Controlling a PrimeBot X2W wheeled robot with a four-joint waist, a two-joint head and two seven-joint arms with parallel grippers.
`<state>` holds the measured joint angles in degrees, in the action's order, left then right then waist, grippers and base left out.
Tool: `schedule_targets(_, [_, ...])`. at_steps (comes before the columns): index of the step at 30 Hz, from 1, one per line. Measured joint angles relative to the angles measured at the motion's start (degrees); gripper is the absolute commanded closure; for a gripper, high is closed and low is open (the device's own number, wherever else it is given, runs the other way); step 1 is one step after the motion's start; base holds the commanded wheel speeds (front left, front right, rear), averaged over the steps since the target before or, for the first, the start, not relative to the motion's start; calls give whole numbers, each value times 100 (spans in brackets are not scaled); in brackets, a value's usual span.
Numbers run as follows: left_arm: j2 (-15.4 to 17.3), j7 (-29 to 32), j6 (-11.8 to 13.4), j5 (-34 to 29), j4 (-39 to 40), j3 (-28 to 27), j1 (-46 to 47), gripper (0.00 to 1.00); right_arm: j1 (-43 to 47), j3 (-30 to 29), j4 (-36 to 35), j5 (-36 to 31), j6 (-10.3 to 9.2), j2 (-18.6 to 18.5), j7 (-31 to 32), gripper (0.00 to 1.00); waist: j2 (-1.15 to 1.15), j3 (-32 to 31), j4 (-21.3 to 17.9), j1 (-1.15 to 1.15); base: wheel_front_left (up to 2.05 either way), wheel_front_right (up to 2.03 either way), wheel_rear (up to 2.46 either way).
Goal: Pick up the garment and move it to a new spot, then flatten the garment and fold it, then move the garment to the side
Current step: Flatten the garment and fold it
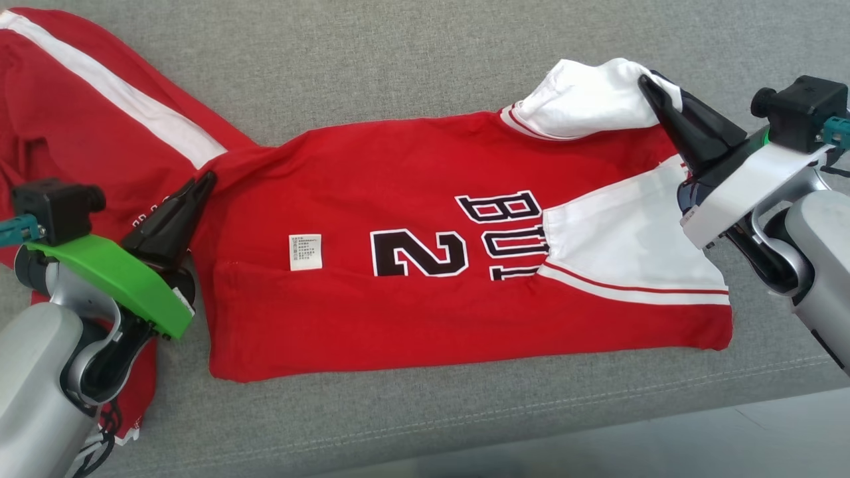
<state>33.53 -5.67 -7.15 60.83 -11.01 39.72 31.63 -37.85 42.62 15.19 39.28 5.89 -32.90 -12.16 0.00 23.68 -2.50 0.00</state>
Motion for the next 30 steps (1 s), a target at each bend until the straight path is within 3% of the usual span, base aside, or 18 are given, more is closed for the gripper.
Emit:
schedule_targets(9, [29,-283,0,58,119,77,-286,100,414,-221,-612,69,-205,-152,-103,100,0,-204,12,0,0,0,0])
schedule_targets(18, [119,-543,0,347,205,18,-615,100,1290,-499,-756,320,-502,-390,-168,100,0,-292,19,0,0,0,0])
schedule_targets(30, [198,-659,0,584,392,11,-1035,100,1981,-790,-1243,483,-664,-435,-211,100,0,-399,52,0,0,0,0])
